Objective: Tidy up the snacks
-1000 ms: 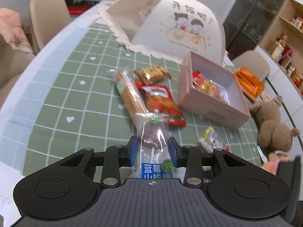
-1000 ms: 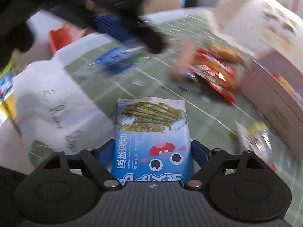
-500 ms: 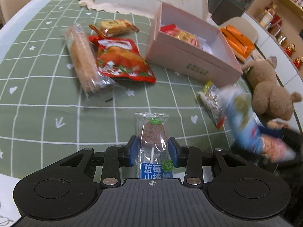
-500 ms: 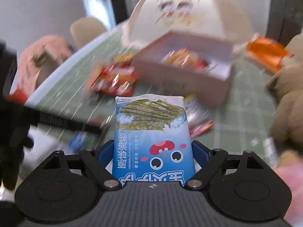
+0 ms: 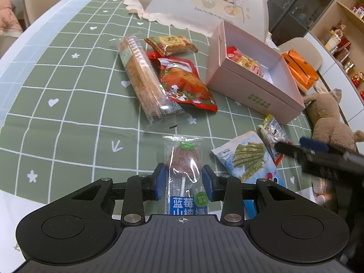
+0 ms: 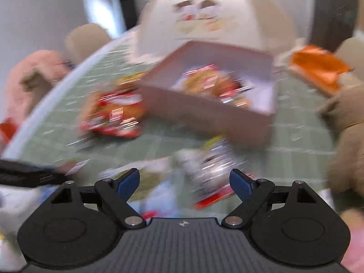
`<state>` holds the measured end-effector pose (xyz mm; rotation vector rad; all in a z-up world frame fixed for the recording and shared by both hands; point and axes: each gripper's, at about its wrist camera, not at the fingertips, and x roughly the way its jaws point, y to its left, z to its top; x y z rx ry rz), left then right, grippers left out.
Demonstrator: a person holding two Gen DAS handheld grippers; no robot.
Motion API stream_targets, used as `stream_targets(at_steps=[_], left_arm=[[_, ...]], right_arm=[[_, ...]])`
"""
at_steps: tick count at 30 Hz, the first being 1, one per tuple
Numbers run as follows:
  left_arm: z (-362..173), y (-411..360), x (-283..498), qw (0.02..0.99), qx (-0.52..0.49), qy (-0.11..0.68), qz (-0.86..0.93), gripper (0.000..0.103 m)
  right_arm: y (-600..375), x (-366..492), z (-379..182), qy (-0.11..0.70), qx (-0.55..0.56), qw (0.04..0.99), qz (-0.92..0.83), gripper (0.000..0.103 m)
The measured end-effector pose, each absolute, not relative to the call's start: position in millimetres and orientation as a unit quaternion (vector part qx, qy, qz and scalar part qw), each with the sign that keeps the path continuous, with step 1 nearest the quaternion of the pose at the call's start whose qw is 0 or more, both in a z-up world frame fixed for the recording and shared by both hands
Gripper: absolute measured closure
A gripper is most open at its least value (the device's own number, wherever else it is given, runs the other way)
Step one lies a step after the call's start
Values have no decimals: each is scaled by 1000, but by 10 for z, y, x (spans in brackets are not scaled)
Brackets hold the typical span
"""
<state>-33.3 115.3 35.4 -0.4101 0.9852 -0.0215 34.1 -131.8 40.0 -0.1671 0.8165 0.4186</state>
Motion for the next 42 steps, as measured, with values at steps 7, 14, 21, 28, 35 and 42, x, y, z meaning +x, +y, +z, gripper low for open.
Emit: stream_targets(at_steps=[7,14,21,28,35,42], left_arm=[[296,1058,-295,853,-203,480,-33,63],[410,896,-239,856,-179,480,-64,63],[888,701,-132,869,-179,443,-132,63],[1982,560,462,927,-145,289,-188,63],[1723,484,1482,904,-234,277,-228,61],[1235,1090,1181,909,-291,271,-122,61]], right_arm=[[-1357,756,112,438,-101,863,231,16],[-1204,668,169,431,-131,864,224,49],[-1543,234,633,406,-101,882,218,51],[-1914,78,1173,366,-59,913,169,50],[-1855,11,1439,354,-76,920,151,50],[-1744,262,1691,342,-71,923,160,50]])
